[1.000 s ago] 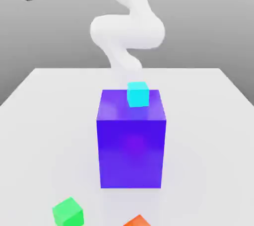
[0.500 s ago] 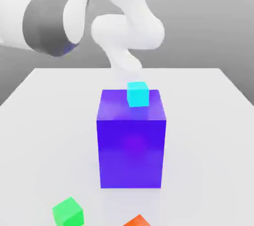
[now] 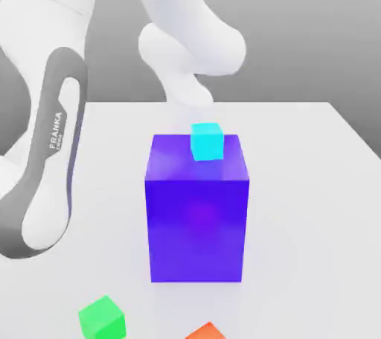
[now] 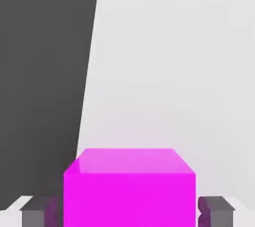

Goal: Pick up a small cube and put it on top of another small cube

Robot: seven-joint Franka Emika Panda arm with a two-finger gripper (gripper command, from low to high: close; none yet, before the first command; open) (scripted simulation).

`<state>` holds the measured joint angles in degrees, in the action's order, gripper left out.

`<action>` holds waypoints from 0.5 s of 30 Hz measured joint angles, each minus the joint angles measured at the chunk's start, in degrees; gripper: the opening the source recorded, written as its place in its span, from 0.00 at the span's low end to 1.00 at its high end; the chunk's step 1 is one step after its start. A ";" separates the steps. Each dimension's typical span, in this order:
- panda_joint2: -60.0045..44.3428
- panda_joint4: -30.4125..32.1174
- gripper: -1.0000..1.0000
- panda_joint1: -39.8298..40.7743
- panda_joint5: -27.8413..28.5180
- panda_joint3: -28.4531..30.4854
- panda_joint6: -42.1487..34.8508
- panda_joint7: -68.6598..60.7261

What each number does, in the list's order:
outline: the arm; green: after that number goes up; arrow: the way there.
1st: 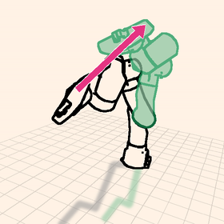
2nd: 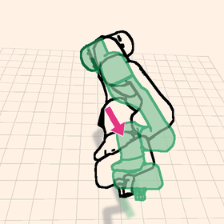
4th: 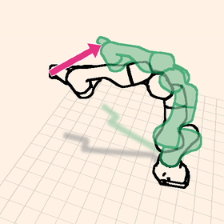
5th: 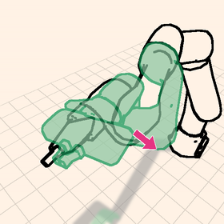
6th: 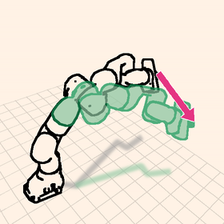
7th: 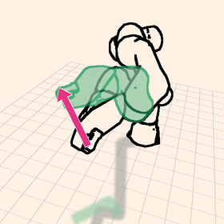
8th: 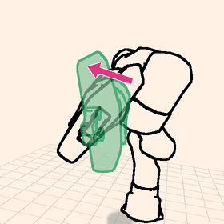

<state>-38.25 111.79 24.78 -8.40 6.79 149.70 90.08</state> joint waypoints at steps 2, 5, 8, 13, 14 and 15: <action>-0.70 -0.18 0.00 0.09 -0.11 -0.11 0.52 -0.04; 3.07 0.77 0.00 -0.41 0.44 0.58 -2.34 0.34; 8.42 3.48 0.00 -1.95 0.68 1.02 -5.01 2.61; 16.34 11.90 0.00 -7.41 0.28 0.53 -4.40 12.21; 17.92 13.65 0.00 -8.60 0.57 0.46 -4.17 14.47; 19.50 15.41 0.00 -9.80 1.00 0.40 -3.92 16.84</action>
<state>-18.75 127.20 14.98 -7.40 7.19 145.78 106.92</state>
